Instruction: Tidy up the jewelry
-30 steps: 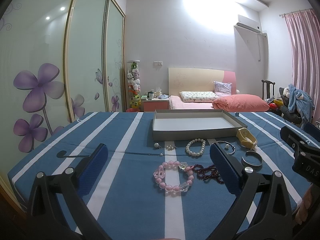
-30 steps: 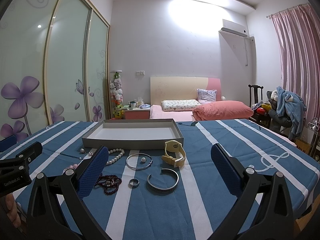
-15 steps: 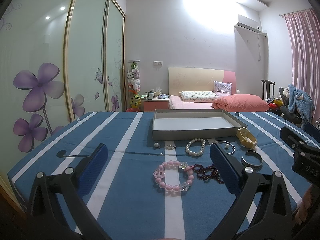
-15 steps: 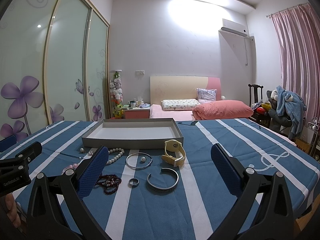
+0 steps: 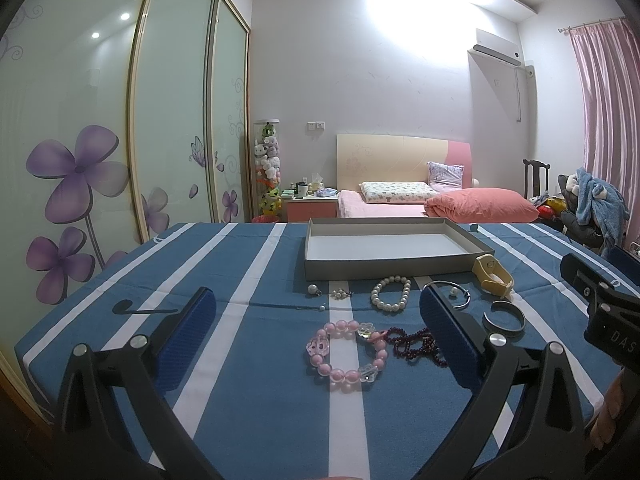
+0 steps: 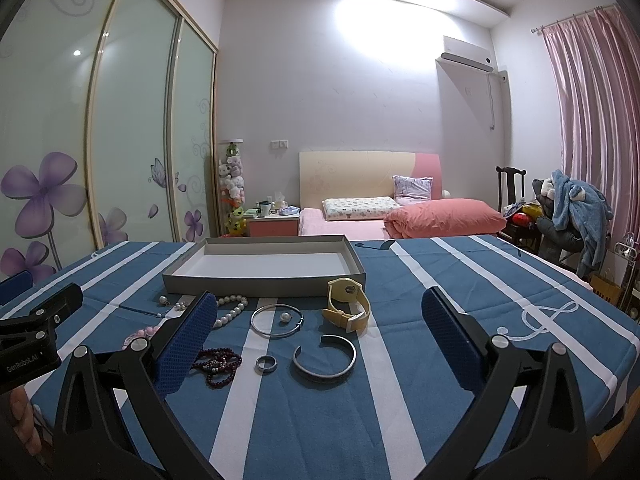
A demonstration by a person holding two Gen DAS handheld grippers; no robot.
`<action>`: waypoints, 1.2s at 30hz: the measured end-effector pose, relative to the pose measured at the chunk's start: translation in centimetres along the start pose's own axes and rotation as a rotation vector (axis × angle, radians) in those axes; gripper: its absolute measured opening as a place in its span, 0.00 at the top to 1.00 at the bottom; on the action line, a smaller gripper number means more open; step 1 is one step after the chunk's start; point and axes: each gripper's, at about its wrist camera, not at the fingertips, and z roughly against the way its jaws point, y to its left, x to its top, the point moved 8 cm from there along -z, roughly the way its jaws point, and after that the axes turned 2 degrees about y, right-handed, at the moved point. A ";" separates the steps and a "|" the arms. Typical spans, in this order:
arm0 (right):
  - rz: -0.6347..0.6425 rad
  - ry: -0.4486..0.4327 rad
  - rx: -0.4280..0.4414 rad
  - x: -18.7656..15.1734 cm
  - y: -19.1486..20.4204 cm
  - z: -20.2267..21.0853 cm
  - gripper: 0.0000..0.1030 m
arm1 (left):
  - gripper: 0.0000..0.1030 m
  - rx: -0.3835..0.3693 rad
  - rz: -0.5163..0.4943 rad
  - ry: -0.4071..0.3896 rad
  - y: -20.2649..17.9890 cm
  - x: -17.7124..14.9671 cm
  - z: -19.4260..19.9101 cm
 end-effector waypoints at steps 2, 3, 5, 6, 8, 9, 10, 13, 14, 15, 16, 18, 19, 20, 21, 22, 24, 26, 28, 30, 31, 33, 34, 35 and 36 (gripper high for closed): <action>0.000 0.000 0.000 0.0 0.0 0.0 0.02 | 0.04 0.000 0.000 0.000 0.0 0.0 0.0; 0.000 0.000 0.000 0.0 0.0 0.0 0.02 | 0.04 0.000 0.000 0.000 0.0 0.0 0.0; 0.000 0.001 0.000 0.0 0.0 0.0 0.02 | 0.04 0.000 0.000 0.000 0.0 0.0 0.0; 0.000 0.001 0.000 0.0 0.0 0.0 0.02 | 0.04 0.000 0.000 0.000 0.0 0.0 0.0; 0.000 0.001 0.001 0.0 0.0 0.0 0.02 | 0.04 0.000 0.000 0.000 0.0 0.0 0.0; -0.001 0.001 0.001 -0.1 0.0 0.0 0.02 | 0.04 0.000 0.000 0.001 0.0 0.0 0.0; -0.001 0.002 0.001 -0.1 0.0 0.0 0.02 | 0.04 0.000 0.000 0.001 0.0 0.0 0.0; -0.001 0.002 0.001 -0.1 -0.1 0.0 0.02 | 0.04 0.000 0.000 0.001 0.0 0.0 0.0; -0.001 0.002 0.001 -0.1 -0.1 0.0 0.02 | 0.04 0.000 0.000 0.001 0.0 0.0 0.0; -0.001 0.002 0.001 -0.1 -0.1 0.0 0.02 | 0.04 0.000 0.000 0.001 0.0 0.0 0.0; -0.001 0.002 0.001 -0.1 -0.1 0.0 0.02 | 0.04 0.000 0.000 0.001 0.0 0.0 0.0; -0.001 0.002 0.001 -0.1 -0.1 0.0 0.02 | 0.04 0.000 0.000 0.002 0.0 0.0 0.0; -0.001 0.002 0.001 -0.1 -0.1 0.0 0.02 | 0.04 0.000 0.000 0.002 0.0 0.0 0.0; -0.001 0.002 0.001 -0.1 -0.1 0.0 0.02 | 0.04 0.000 0.000 0.002 0.0 0.0 0.0; -0.002 0.002 0.001 -0.1 -0.1 0.0 0.02 | 0.04 -0.001 0.000 0.002 0.0 0.0 0.0; -0.002 0.002 0.001 -0.1 -0.1 0.0 0.02 | 0.04 -0.001 0.000 0.002 0.0 0.0 0.0; -0.002 0.003 0.001 -0.1 -0.1 0.0 0.02 | 0.04 -0.001 -0.001 0.002 0.0 0.0 0.0; -0.002 0.003 0.001 -0.1 -0.1 0.0 0.02 | 0.04 -0.002 -0.002 0.002 -0.1 -0.2 -0.1; -0.002 0.004 0.001 0.0 0.0 -0.1 0.02 | 0.04 -0.002 -0.002 0.003 -0.2 -0.5 -0.1; -0.003 0.004 0.001 0.1 0.0 -0.1 0.02 | 0.04 -0.002 -0.003 0.005 -0.3 -0.5 -0.2; -0.002 0.005 0.001 0.1 0.0 -0.2 0.02 | 0.04 -0.001 -0.003 0.007 -0.4 -0.5 -0.3; -0.003 0.010 0.000 -0.6 -0.2 -0.1 0.02 | 0.04 -0.003 -0.005 0.024 -0.4 -0.8 -0.9; -0.003 0.014 0.000 -0.7 -0.3 -0.2 0.02 | 0.04 -0.004 -0.007 0.045 -0.4 -1.0 -1.4; -0.004 0.018 -0.001 -0.9 -0.4 -0.3 0.02 | 0.04 -0.003 -0.009 0.062 -0.4 -1.3 -2.1; -0.006 0.022 -0.002 -0.8 -0.5 -0.4 0.02 | 0.04 -0.006 -0.012 0.107 -0.3 -1.6 -3.1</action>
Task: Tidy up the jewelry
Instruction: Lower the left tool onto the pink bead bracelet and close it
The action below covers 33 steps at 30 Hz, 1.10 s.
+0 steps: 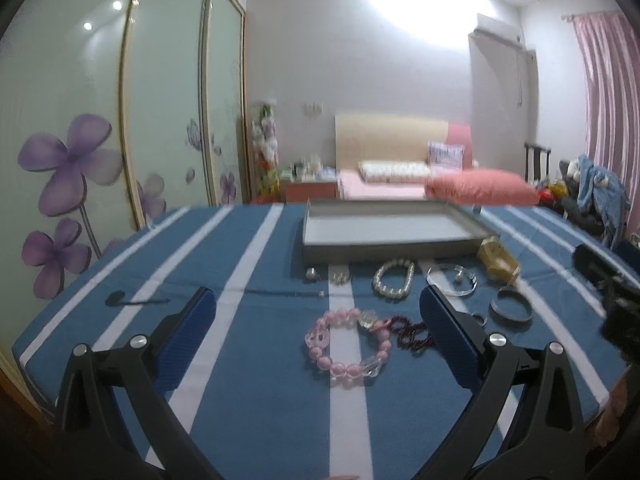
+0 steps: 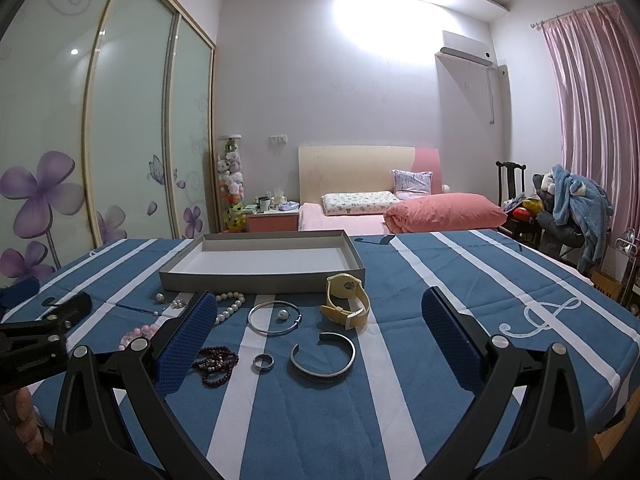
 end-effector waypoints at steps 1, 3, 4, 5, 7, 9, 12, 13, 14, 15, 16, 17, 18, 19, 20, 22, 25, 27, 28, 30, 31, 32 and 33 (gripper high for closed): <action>-0.002 0.003 -0.001 0.2 -0.1 -0.3 0.02 | 0.04 -0.008 0.000 0.038 0.1 -0.2 -0.9; -0.006 0.011 -0.005 0.0 -0.3 -0.9 0.02 | 0.04 -0.015 0.001 0.116 0.5 -0.5 -2.6; -0.011 0.020 -0.010 -0.3 -0.6 -1.1 0.02 | 0.04 -0.017 0.001 0.146 0.7 -0.6 -3.3; -0.014 0.026 -0.012 -0.3 -0.6 -1.3 0.02 | 0.08 -0.021 0.003 0.189 0.9 -0.9 -4.3; -0.021 0.039 -0.016 -0.2 -0.7 -1.6 0.02 | 0.16 -0.030 0.006 0.247 1.3 -1.5 -5.6; -0.029 0.052 -0.016 -0.4 -0.8 -1.8 0.02 | 0.22 -0.039 0.005 0.313 1.5 -2.3 -6.9; -0.035 0.070 -0.017 -0.7 -0.9 -2.0 0.02 | 0.35 -0.049 -0.014 0.372 1.5 -3.3 -8.2; -0.035 0.076 -0.016 -0.8 -1.0 -2.1 0.02 | 0.38 -0.056 -0.018 0.388 1.4 -3.5 -8.4; -0.035 0.084 -0.014 -0.9 -0.8 -2.2 0.02 | 0.41 -0.064 -0.024 0.404 1.3 -3.8 -8.6; -0.036 0.093 -0.012 -0.9 -1.1 -2.5 0.02 | 0.43 -0.066 -0.028 0.414 1.3 -3.9 -8.9; -0.037 0.101 -0.008 -1.0 -1.1 -2.6 0.02 | 0.48 -0.068 -0.032 0.425 1.2 -4.1 -9.0; -0.037 0.113 -0.002 -1.1 -0.9 -2.7 0.02 | 0.51 -0.075 -0.036 0.438 1.2 -4.3 -9.1; -0.039 0.122 0.002 -1.2 -0.9 -2.9 0.02 | 0.54 -0.081 -0.036 0.449 1.2 -4.4 -9.3; -0.041 0.133 0.006 -1.3 -0.9 -3.2 0.02 | 0.62 -0.084 -0.037 0.455 1.1 -4.5 -9.6; -0.043 0.143 0.008 -1.5 -0.8 -3.3 0.02 | 0.64 -0.084 -0.040 0.455 1.1 -4.6 -9.6; -0.046 0.164 0.014 -1.8 -0.7 -3.7 0.02 | 0.70 -0.085 -0.043 0.453 1.3 -4.5 -9.8; -0.044 0.192 0.019 -2.1 -0.6 -4.2 0.02 | 0.77 -0.088 -0.047 0.449 1.2 -4.3 -9.9; -0.035 0.219 0.023 -2.3 -0.4 -4.7 0.02 | 0.78 -0.088 -0.055 0.446 1.2 -4.2 -10.0; -0.030 0.233 0.027 -2.4 -0.3 -5.0 0.02 | 0.78 -0.088 -0.056 0.445 1.2 -4.1 -10.2; -0.006 0.278 0.031 -2.8 -0.1 -5.8 0.02 | 0.78 -0.083 -0.049 0.447 1.4 -3.9 -10.5; 0.008 0.304 0.030 -2.9 0.0 -6.3 0.02 | 0.78 -0.079 -0.045 0.448 1.6 -3.8 -10.6; 0.029 0.345 0.030 -3.4 0.2 -6.9 0.02 | 0.78 -0.070 -0.041 0.447 1.8 -3.8 -10.7; 0.042 0.375 0.032 -3.7 0.3 -7.4 0.02 | 0.78 -0.056 -0.035 0.448 2.3 -3.6 -11.0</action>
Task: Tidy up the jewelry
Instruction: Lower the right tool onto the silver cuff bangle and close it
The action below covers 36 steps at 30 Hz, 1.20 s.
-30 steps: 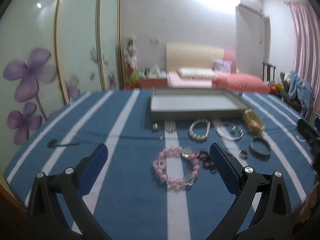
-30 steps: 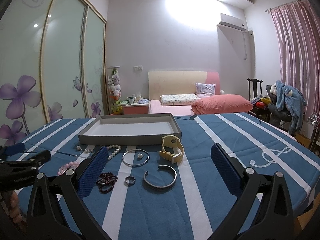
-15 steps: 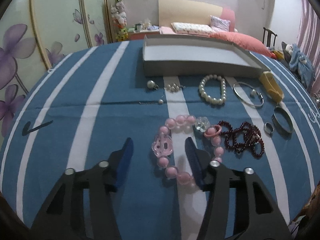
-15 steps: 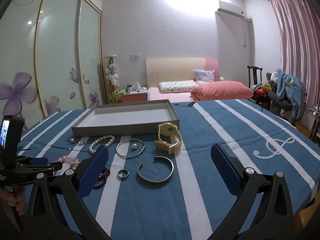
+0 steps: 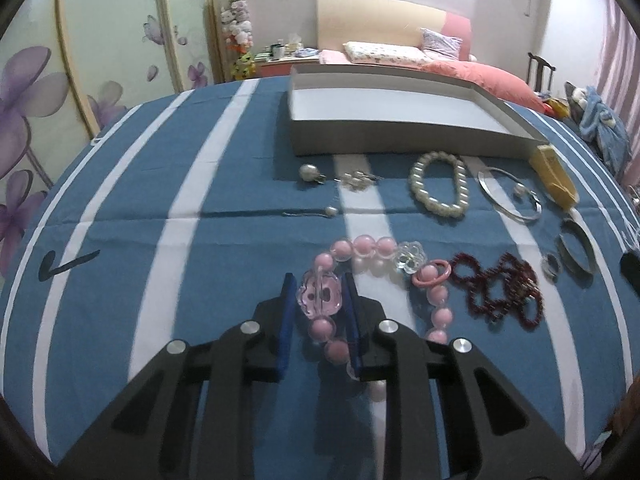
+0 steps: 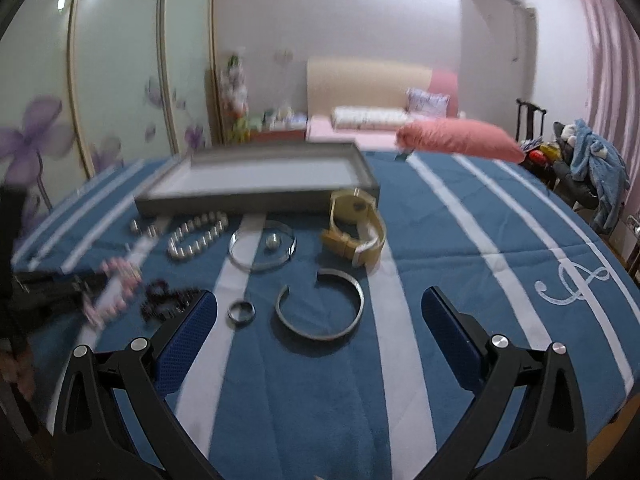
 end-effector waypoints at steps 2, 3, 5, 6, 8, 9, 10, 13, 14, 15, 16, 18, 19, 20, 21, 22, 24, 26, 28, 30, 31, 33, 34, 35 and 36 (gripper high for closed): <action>0.023 0.075 -0.002 -0.3 0.0 -1.4 0.02 | 0.78 -0.001 0.022 0.007 0.6 0.3 -0.2; 0.037 0.122 -0.001 -0.5 -0.1 -2.2 0.02 | 0.78 0.000 0.038 0.014 1.2 0.4 -0.2; 0.052 0.185 -0.001 -1.0 -0.4 -3.2 0.02 | 0.78 0.004 0.052 0.020 1.7 0.5 -0.4; 0.057 0.206 -0.002 -1.3 -0.6 -3.5 0.03 | 0.78 0.006 0.056 0.022 2.0 0.6 -0.4; 0.069 0.257 -0.006 -1.6 -0.9 -4.3 0.05 | 0.78 0.003 0.058 0.024 2.1 0.6 -0.4; 0.076 0.288 -0.008 -1.8 -1.0 -4.7 0.06 | 0.78 0.003 0.058 0.025 2.0 0.6 -0.4; 0.080 0.307 -0.005 -1.9 -1.0 -5.0 0.07 | 0.78 0.005 0.056 0.025 1.9 0.7 -0.4; 0.066 0.340 0.037 -1.6 -0.8 -5.6 0.12 | 0.78 0.005 0.056 0.026 1.9 0.7 -0.4; 0.062 0.347 0.050 -1.4 -0.7 -5.8 0.17 | 0.78 0.003 0.057 0.026 1.9 0.7 -0.4; 0.061 0.354 0.064 -1.2 -0.6 -6.0 0.19 | 0.78 0.003 0.058 0.026 1.9 0.7 -0.4; 0.064 0.356 0.069 -1.1 -0.5 -6.1 0.20 | 0.78 0.003 0.057 0.026 2.0 0.8 -0.5; 0.074 0.360 0.075 -0.9 -0.3 -6.3 0.24 | 0.78 0.003 0.057 0.026 2.0 0.8 -0.5; 0.077 0.361 0.077 -0.9 -0.2 -6.3 0.24 | 0.78 0.003 0.057 0.026 2.0 0.8 -0.5; 0.082 0.360 0.080 -0.9 -0.2 -6.3 0.25 | 0.78 0.002 0.058 0.026 2.0 0.8 -0.5; 0.087 0.360 0.084 -1.0 -0.1 -6.2 0.27 | 0.78 0.003 0.057 0.026 2.0 0.8 -0.5; 0.092 0.359 0.090 -1.0 0.0 -6.1 0.30 | 0.78 0.004 0.057 0.026 2.0 0.8 -0.5; 0.098 0.360 0.096 -1.0 0.0 -5.9 0.34 | 0.78 0.004 0.056 0.026 2.0 0.8 -0.6; 0.091 0.359 0.093 -1.1 0.0 -5.8 0.35 | 0.78 0.002 0.056 0.025 2.0 0.8 -0.5; 0.078 0.356 0.090 -1.2 -0.2 -5.7 0.35 | 0.78 0.002 0.054 0.021 2.0 0.8 -0.6; 0.052 0.347 0.099 -1.1 -0.6 -5.6 0.35 | 0.78 -0.002 0.052 0.016 2.0 0.7 -0.5; 0.037 0.341 0.108 -1.1 -0.7 -5.5 0.35 | 0.78 -0.007 0.055 0.011 2.0 0.7 -0.4; 0.005 0.316 0.121 -0.9 -1.1 -5.0 0.35 | 0.78 -0.017 0.061 -0.014 2.0 0.8 0.2; -0.008 0.297 0.124 -0.6 -1.3 -4.8 0.35 | 0.78 -0.022 0.064 -0.029 2.1 1.0 0.6; -0.021 0.277 0.128 -0.2 -1.4 -4.5 0.35 | 0.78 -0.027 0.066 -0.046 2.1 1.3 1.0; -0.038 0.249 0.135 0.3 -1.6 -4.0 0.35 | 0.78 -0.033 0.067 -0.069 2.1 1.6 1.7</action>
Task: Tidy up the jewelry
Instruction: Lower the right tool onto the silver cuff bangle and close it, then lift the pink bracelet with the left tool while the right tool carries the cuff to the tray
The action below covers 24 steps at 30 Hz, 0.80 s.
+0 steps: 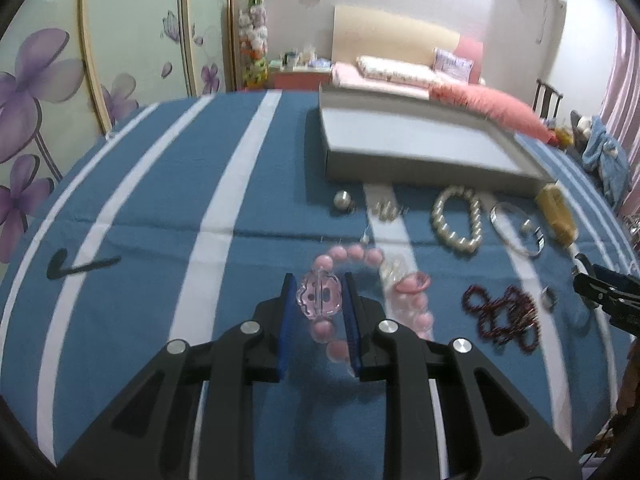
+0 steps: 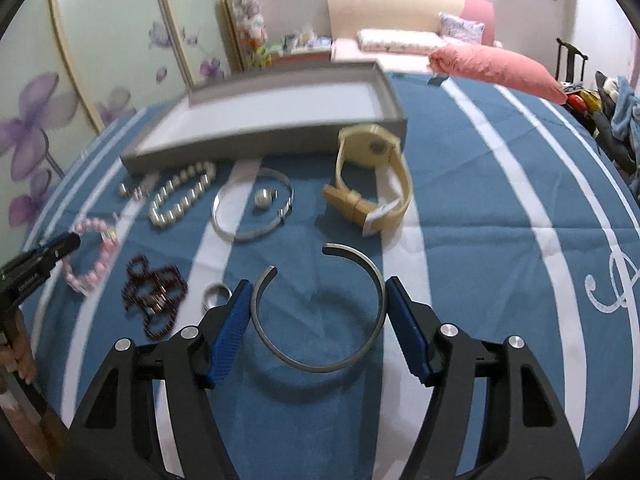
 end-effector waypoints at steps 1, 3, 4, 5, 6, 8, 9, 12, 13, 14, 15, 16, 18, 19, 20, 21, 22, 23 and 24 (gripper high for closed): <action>-0.009 -0.024 0.006 0.3 -0.1 0.5 0.35 | 0.78 -0.006 0.000 -0.021 0.0 0.4 0.6; -0.021 -0.087 0.016 1.2 -0.1 1.7 0.35 | 0.78 -0.015 -0.002 -0.066 -0.3 1.3 1.8; -0.023 -0.114 0.019 1.6 0.0 2.1 0.35 | 0.78 -0.021 -0.004 -0.090 -0.4 1.7 2.5; -0.025 -0.141 0.021 2.0 0.0 2.6 0.35 | 0.78 -0.029 -0.005 -0.109 -0.8 2.1 3.1; -0.027 -0.174 0.024 2.5 0.1 3.2 0.35 | 0.78 -0.036 -0.006 -0.125 -1.0 2.5 3.6; -0.030 -0.227 0.027 3.3 0.1 4.2 0.35 | 0.78 -0.047 -0.009 -0.153 -1.3 3.2 4.5; -0.028 -0.255 0.026 3.8 0.2 4.7 0.35 | 0.78 -0.050 -0.013 -0.174 -1.6 3.6 5.1; -0.017 -0.306 0.020 5.1 0.6 5.5 0.35 | 0.78 -0.058 -0.022 -0.218 -2.1 4.8 6.3; -0.014 -0.318 0.018 5.4 0.7 5.7 0.35 | 0.78 -0.061 -0.023 -0.232 -2.3 5.2 6.7; -0.011 -0.329 0.016 5.7 0.8 5.8 0.35 | 0.78 -0.063 -0.025 -0.244 -2.5 5.7 7.1; -0.008 -0.338 0.014 6.1 0.9 5.9 0.35 | 0.78 -0.065 -0.026 -0.254 -2.7 6.1 7.3; -0.006 -0.347 0.013 6.4 0.9 5.9 0.35 | 0.78 -0.069 -0.026 -0.261 -2.7 6.3 7.5; -0.007 -0.370 0.011 7.4 1.0 6.0 0.35 | 0.78 -0.072 -0.028 -0.284 -3.0 7.2 7.9; -0.007 -0.379 0.008 7.6 0.9 6.1 0.35 | 0.78 -0.071 -0.029 -0.294 -3.1 7.6 8.0; -0.008 -0.389 0.007 7.9 0.9 6.4 0.35 | 0.78 -0.072 -0.030 -0.300 -3.2 8.0 8.0; -0.008 -0.409 0.002 8.5 0.9 6.6 0.35 | 0.78 -0.072 -0.032 -0.310 -3.3 8.5 8.1; -0.009 -0.420 -0.002 8.7 0.8 6.8 0.35 | 0.78 -0.071 -0.032 -0.317 -3.4 8.9 8.2; -0.012 -0.439 -0.008 9.3 0.7 7.0 0.35 | 0.78 -0.070 -0.034 -0.324 -3.6 9.3 8.2; -0.012 -0.450 -0.011 9.5 0.6 7.1 0.35 | 0.78 -0.070 -0.033 -0.335 -3.8 10.0 8.2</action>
